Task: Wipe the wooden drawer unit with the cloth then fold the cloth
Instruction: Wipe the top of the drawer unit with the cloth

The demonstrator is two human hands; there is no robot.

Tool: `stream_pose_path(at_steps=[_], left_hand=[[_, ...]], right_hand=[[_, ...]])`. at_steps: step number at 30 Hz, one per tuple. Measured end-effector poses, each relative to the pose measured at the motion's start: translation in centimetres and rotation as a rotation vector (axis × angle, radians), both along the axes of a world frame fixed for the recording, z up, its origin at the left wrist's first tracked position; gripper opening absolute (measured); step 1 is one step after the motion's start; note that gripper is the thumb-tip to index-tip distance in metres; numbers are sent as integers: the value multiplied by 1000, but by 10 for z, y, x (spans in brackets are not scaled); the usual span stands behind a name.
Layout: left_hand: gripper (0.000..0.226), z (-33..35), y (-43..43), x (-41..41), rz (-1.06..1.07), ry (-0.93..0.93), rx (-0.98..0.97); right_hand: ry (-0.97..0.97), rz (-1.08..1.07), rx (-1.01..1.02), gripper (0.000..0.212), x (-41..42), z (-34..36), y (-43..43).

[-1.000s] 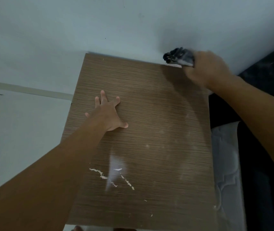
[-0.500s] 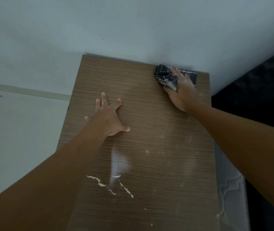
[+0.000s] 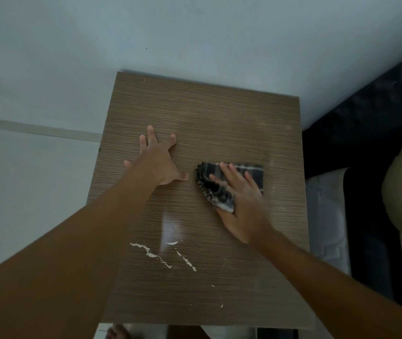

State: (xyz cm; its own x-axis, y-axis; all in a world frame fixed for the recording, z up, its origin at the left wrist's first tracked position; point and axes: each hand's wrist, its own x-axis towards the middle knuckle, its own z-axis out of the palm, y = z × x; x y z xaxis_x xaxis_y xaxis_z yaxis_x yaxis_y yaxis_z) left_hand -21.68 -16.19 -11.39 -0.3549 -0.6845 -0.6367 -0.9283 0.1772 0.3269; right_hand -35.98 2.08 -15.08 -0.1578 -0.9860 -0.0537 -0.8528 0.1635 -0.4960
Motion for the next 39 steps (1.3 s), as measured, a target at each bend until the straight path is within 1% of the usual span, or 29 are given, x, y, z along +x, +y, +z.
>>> stream_pose_path(at_steps=[2,6,8,10,12,13,14,15,16,17,18,19,22,24,26,30,32,33,35,37,39], left_hand=[[109,0,0,-1,-5,-2,0],[111,-2,-3,1,-3,15,8],[113,-4,-4,1,-2,22,9],[113,-5,-4,2,-4,22,8],[113,-5,-3,1,-8,18,8],[113,-4,-4,1,-7,15,8],[113,-3,-4,0,-5,11,9],[114,-3,-4,-2,-6,5,8],[114,-1,-4,-3,-13,-3,3],[114,0,-3,-5,-23,-7,-3],[114,1,-1,-7,-34,-7,-6],[114,2,0,-9,-39,-6,-8],[115,1,8,-22,-42,-9,2],[116,-3,13,-34,-61,-15,3],[117,-7,17,-44,-71,-1,1],[120,-10,19,-54,-76,6,20],[120,-10,19,-56,-76,3,20],[120,-10,19,-57,-74,4,20],[118,-7,20,-57,-64,4,25],[115,-3,22,-57,-59,-6,19],[114,-2,23,-57,-59,-7,18]], right_hand=[[-12,22,19,58,20,-1,20],[-15,77,88,64,62,-5,58],[-65,85,105,61,79,0,71],[-222,45,124,56,85,14,78],[-476,-127,189,50,75,40,77],[-615,-195,237,44,66,58,74],[-728,-249,246,36,54,74,69],[-797,-290,214,22,40,90,65],[-814,-317,172,13,25,108,59],[-776,-351,122,30,9,125,51],[-738,-390,71,43,-8,138,45],[-697,-418,25,45,-27,144,39],[-576,-501,-75,29,-76,151,17],[-462,-520,-128,24,-106,149,2],[-327,-471,-161,21,-130,149,-18],[30,-308,-208,24,-166,132,-63],[264,-264,-196,39,-178,117,-88],[352,-240,-201,44,-181,109,-99],[422,-153,-218,45,-182,91,-118],[442,-40,-182,42,-181,71,-127],[470,44,-117,43,-184,51,-129]])
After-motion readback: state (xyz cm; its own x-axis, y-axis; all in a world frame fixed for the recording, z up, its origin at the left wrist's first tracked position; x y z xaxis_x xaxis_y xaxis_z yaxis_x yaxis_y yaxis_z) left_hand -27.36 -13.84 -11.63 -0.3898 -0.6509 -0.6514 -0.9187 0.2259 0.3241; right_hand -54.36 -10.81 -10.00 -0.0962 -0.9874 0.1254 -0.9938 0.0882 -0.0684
